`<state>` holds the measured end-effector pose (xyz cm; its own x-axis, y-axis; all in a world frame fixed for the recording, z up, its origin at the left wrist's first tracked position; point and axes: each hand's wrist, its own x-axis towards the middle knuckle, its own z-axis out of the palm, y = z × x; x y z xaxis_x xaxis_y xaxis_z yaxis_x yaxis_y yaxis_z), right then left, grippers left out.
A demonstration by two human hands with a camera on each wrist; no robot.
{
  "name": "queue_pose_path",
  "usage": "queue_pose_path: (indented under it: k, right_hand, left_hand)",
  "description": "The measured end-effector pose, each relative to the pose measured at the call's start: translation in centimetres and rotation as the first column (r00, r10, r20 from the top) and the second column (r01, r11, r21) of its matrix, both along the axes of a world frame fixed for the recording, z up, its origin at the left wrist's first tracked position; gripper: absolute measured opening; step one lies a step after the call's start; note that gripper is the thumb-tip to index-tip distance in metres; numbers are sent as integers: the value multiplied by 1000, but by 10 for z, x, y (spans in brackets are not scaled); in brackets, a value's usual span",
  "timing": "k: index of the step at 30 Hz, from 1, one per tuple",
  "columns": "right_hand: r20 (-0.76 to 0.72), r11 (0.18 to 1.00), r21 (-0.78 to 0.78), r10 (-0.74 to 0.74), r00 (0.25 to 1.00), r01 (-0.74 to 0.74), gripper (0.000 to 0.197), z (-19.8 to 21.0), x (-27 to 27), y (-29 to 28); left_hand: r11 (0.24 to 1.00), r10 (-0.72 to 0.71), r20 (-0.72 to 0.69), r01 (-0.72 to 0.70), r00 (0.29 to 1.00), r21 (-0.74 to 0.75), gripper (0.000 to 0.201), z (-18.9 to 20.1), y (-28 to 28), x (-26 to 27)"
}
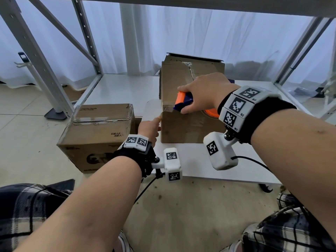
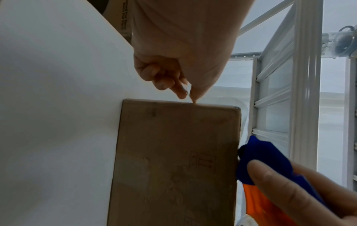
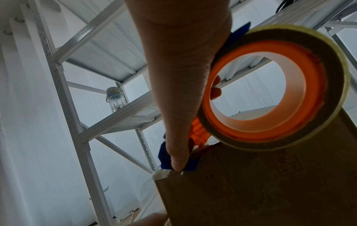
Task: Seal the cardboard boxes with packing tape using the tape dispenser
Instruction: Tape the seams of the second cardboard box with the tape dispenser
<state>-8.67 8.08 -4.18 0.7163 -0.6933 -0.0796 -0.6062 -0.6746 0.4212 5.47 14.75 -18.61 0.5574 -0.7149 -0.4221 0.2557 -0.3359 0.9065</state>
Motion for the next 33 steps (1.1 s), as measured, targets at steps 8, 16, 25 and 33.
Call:
queue_pose_path:
  k: [8, 16, 25, 33]
  right_hand:
    - [5, 1000, 4, 6, 1000, -6, 76, 1, 0, 0]
    - [13, 1000, 12, 7, 1000, -7, 74, 2, 0, 1]
    - [24, 1000, 20, 0, 1000, 0, 75, 2, 0, 2]
    - [31, 1000, 29, -3, 1000, 2, 75, 0, -1, 0]
  left_hand:
    - [990, -81, -29, 84, 996, 114, 34, -1, 0, 1]
    - [949, -192, -11, 188, 981, 251, 33, 13, -3, 3]
    - [878, -315, 21, 283, 949, 387, 52, 16, -1, 7]
    - [976, -127, 457, 194, 880, -103, 3, 13, -4, 12]
